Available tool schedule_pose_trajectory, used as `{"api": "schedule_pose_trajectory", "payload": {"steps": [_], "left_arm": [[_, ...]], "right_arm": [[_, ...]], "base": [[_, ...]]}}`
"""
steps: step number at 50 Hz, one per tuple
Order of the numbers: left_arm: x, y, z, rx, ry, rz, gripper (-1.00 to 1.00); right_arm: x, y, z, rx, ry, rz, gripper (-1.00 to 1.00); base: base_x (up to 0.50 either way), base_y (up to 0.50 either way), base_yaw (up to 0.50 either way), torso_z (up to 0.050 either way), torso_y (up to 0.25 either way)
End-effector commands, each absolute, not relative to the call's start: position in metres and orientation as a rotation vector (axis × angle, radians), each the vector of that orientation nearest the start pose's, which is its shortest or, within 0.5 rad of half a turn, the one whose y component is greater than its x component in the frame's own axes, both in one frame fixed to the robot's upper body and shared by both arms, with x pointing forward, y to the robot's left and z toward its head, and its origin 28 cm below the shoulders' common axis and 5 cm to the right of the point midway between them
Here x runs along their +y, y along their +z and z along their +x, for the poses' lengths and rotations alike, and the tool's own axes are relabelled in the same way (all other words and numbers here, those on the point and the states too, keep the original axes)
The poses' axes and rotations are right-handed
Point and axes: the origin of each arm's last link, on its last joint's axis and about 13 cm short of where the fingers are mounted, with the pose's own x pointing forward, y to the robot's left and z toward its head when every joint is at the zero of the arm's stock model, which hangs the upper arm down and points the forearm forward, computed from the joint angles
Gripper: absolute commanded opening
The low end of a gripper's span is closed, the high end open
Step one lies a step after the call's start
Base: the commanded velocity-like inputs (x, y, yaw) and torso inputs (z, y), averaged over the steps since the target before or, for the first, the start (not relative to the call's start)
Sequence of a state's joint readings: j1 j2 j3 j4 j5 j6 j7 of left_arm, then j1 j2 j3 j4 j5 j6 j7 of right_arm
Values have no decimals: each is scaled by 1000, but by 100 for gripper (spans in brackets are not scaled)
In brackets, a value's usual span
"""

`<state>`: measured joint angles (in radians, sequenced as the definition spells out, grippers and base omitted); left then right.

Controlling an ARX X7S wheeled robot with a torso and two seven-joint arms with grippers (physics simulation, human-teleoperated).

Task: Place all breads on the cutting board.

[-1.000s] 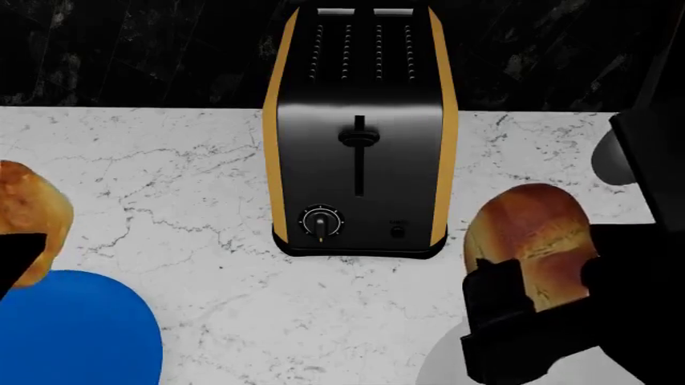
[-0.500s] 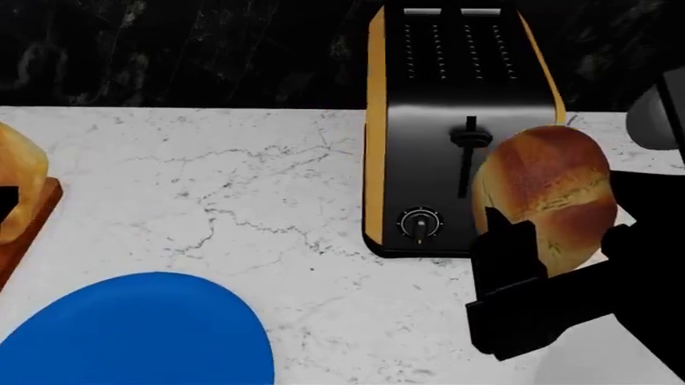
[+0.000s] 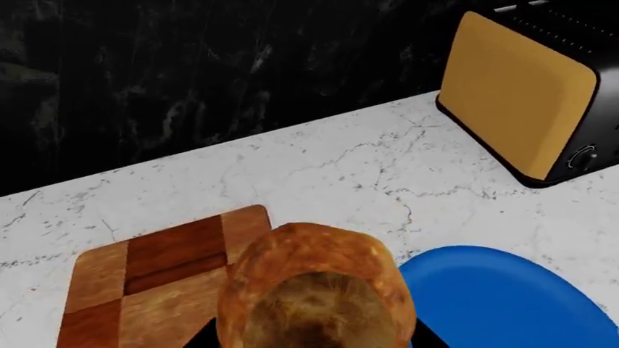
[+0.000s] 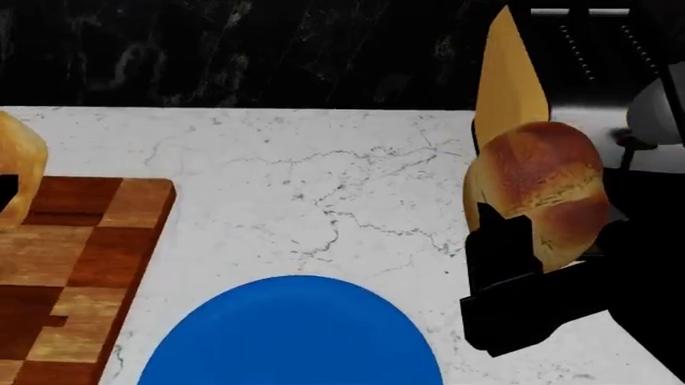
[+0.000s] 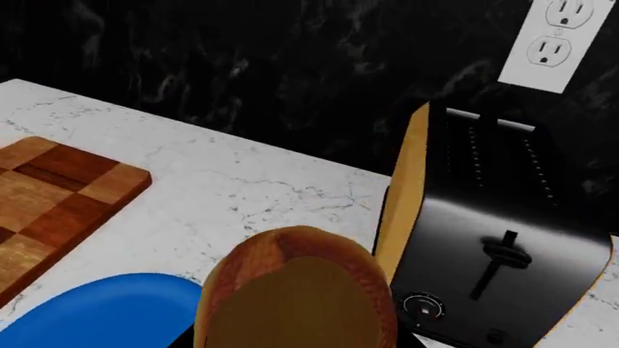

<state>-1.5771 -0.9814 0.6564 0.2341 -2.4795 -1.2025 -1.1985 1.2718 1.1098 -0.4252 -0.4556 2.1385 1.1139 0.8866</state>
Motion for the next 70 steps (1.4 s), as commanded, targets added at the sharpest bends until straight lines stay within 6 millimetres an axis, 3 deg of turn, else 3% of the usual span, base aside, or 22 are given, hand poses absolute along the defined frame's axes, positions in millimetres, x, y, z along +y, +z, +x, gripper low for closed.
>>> {"api": "schedule_pose_trajectory", "payload": {"steps": [1,43,70], "left_arm": [[270,363,184,401,-292,126,-100],[272,358,190,407,-289,111,-100],[272,359,190,401,-281,117,-100]], "right_arm": [[-176,321,179,265,302,-157,-100],[-175,316,183,269,312,-160,-100],[-176,316,183,243,303,-143,-100]], "base": [[0,422,0,0,0],[0,464,0,0,0],[111,9,0,0,0]]}}
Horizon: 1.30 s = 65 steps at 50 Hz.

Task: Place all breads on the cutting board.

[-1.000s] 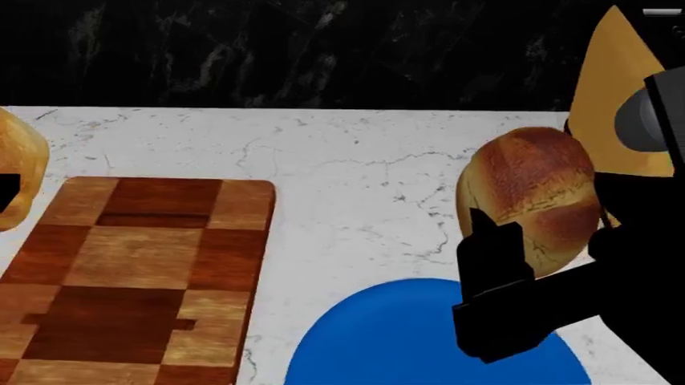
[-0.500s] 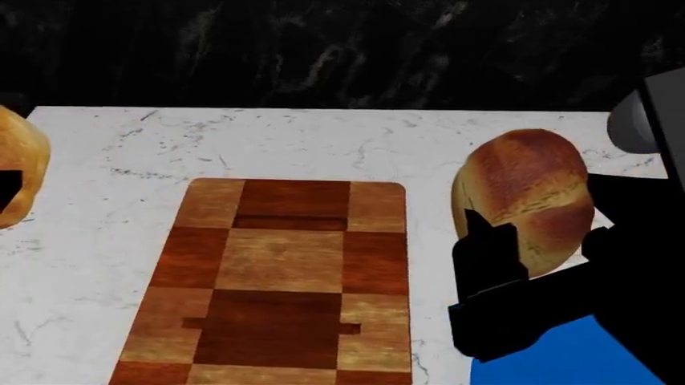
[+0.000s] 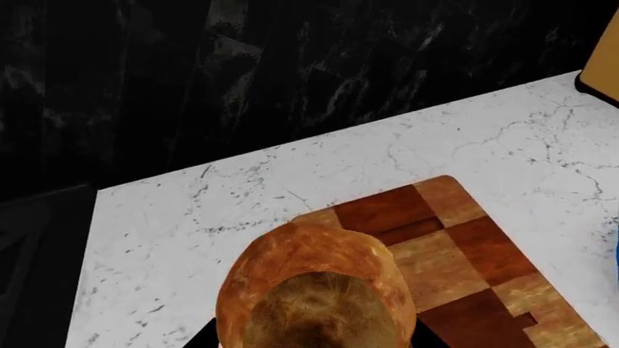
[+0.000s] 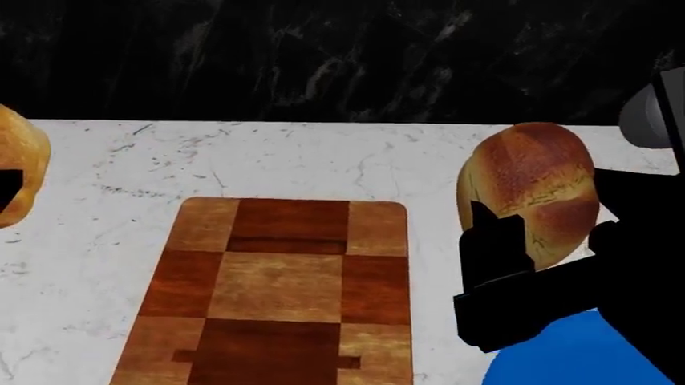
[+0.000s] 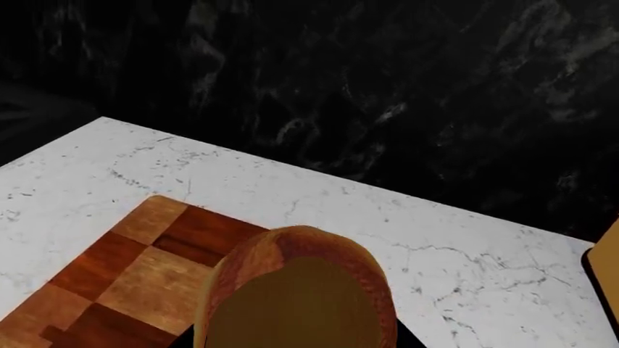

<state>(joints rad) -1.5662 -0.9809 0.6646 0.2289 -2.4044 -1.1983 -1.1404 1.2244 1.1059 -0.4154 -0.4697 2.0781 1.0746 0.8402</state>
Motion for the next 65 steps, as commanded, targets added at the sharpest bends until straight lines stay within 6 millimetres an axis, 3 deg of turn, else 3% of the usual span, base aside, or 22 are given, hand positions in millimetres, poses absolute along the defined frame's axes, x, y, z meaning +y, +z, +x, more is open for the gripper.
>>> {"api": "schedule_pose_trajectory", "payload": {"steps": [1,12,16,24,35,47,52,65], "left_arm": [[272,359,190,401,-280,117,-100],[269,361,194,383,-304,135,-100],[268,363,205,380,-319,152,-100],[251,374,238,379,-537,262,-100],[229,359,298,370,-735,315,-100],[209,333,345,470,-793,265,-100],[202,319,358,521,-799,239,-100],[191,281,367,610,-849,191,-100]], "right_arm": [[-177,316,184,239,299,-141,-100],[-174,314,183,250,317,-160,-100],[-171,312,181,266,338,-176,-100],[-168,308,182,277,377,-179,-100],[-168,296,193,304,396,-188,-100],[-166,298,199,301,399,-170,-100],[-166,298,198,302,403,-172,-100],[-167,298,193,301,401,-165,-100]], "base": [[270,0,0,0,0],[240,0,0,0,2],[0,0,0,0,0],[0,0,0,0,0],[0,0,0,0,1],[0,0,0,0,0],[0,0,0,0,2],[0,0,0,0,0]]}}
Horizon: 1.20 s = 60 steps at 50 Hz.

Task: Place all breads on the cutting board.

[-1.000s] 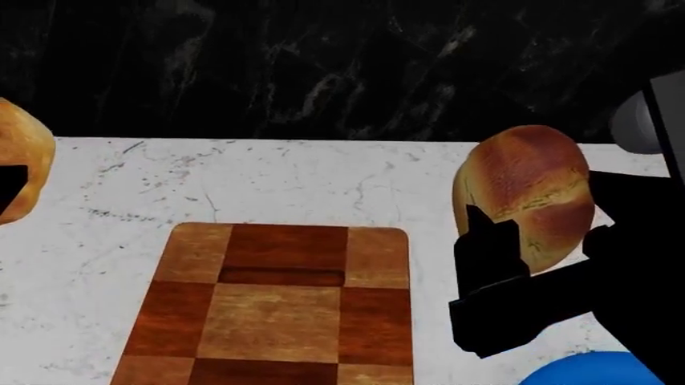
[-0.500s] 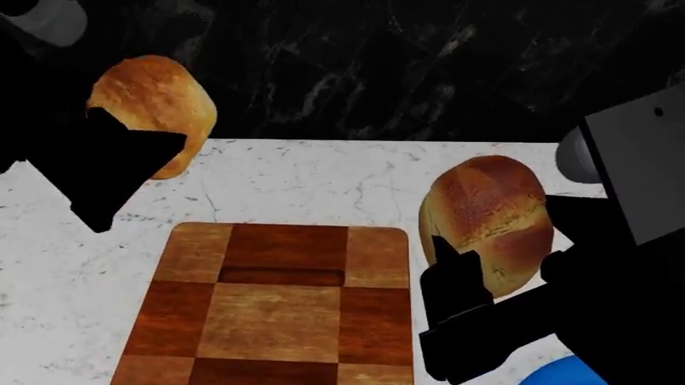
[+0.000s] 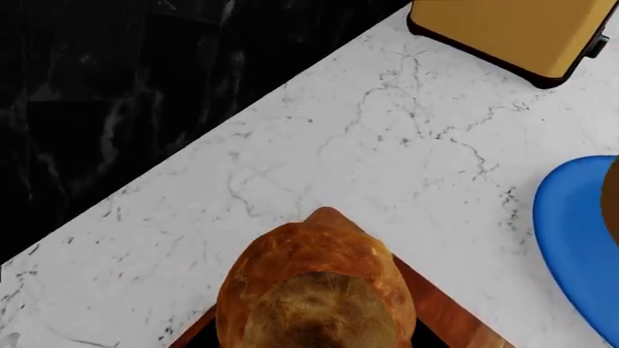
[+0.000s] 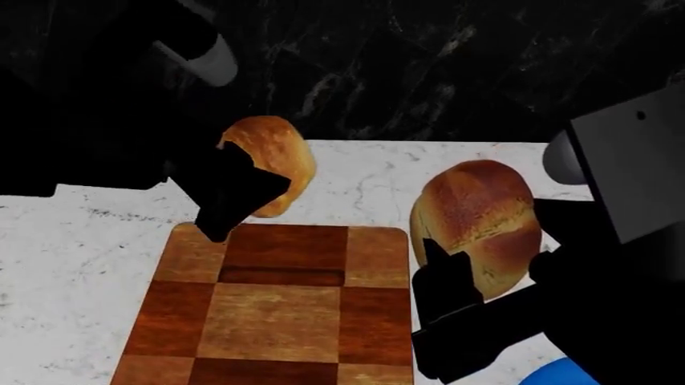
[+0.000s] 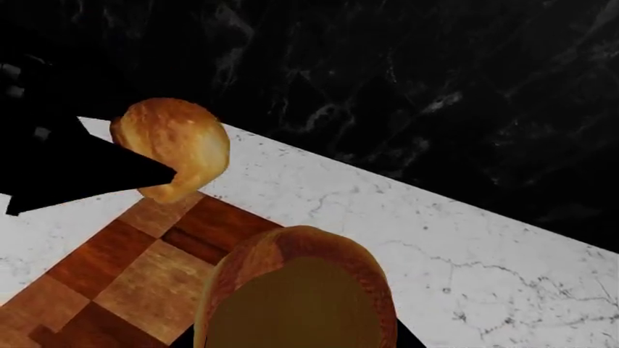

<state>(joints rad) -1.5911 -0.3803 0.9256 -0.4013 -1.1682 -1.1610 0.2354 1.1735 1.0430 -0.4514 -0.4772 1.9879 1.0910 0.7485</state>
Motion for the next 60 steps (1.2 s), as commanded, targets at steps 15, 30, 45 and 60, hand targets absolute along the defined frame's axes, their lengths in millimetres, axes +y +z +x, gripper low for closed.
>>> {"api": "schedule_pose_trajectory", "payload": {"steps": [15,30,45,60], "left_arm": [[185,254,369,674,-856,191,-100],[189,241,368,725,-838,220,-100],[191,251,363,700,-855,238,100],[210,283,329,618,-871,217,100]], "right_arm": [[-168,296,186,304,395,-155,-100],[-169,300,187,303,385,-164,-100],[-168,295,190,304,392,-156,-100],[-154,296,201,327,450,-177,-100]], "base": [[0,0,0,1,1],[0,0,0,0,1],[0,0,0,0,0],[0,0,0,0,0]]}}
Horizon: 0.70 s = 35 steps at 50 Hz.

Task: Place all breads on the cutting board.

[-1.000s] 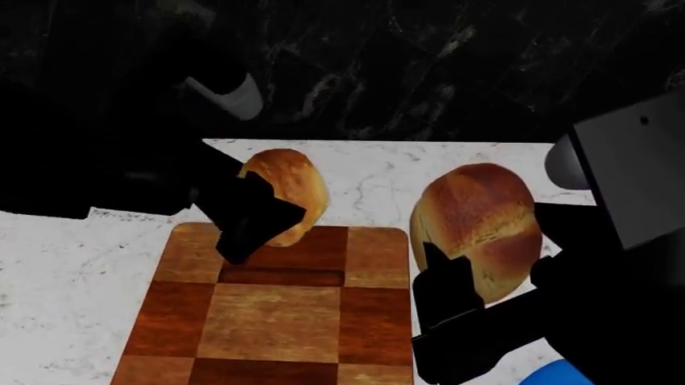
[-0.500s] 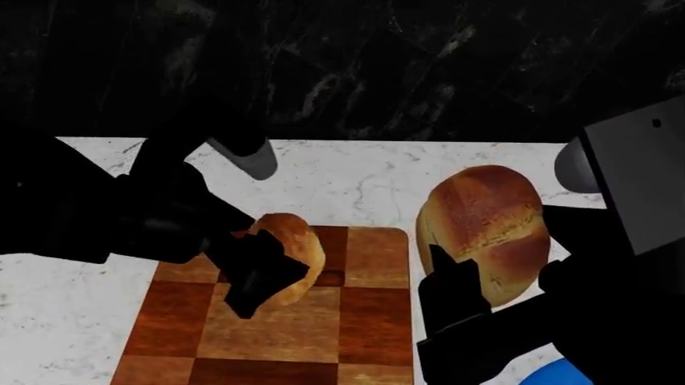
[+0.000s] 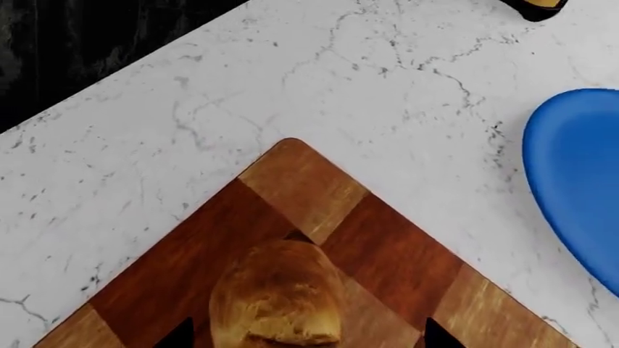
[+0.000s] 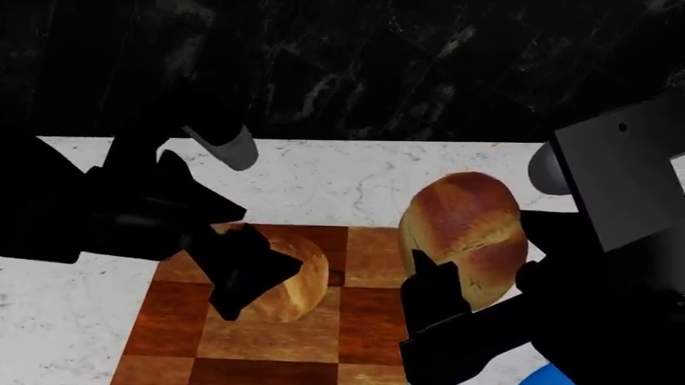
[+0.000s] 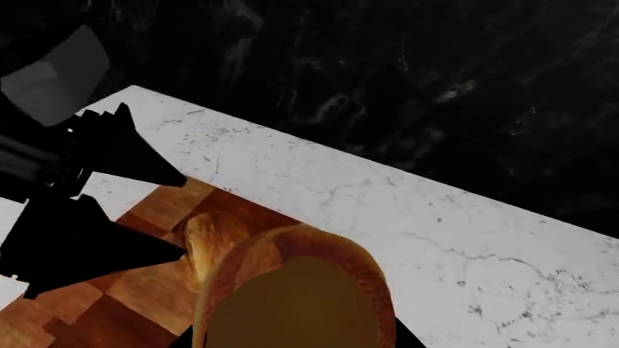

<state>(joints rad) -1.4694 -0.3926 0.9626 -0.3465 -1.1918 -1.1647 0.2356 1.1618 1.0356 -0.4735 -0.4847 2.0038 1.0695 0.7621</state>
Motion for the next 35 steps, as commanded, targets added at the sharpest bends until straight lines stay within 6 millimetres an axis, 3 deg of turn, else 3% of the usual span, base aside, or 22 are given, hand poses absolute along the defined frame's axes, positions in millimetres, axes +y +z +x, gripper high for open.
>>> {"api": "schedule_pose_trajectory", "payload": {"steps": [1,22,35], "left_arm": [[213,286,327,608,-870,207,100],[248,325,284,441,-788,138,100],[263,330,265,376,-733,102,100]], "right_arm": [[-153,297,202,327,455,-181,-100],[-150,288,220,400,515,-246,-100],[-137,280,228,474,578,-337,-100]], "base": [[0,0,0,0,0],[0,0,0,0,0],[0,0,0,0,0]]}}
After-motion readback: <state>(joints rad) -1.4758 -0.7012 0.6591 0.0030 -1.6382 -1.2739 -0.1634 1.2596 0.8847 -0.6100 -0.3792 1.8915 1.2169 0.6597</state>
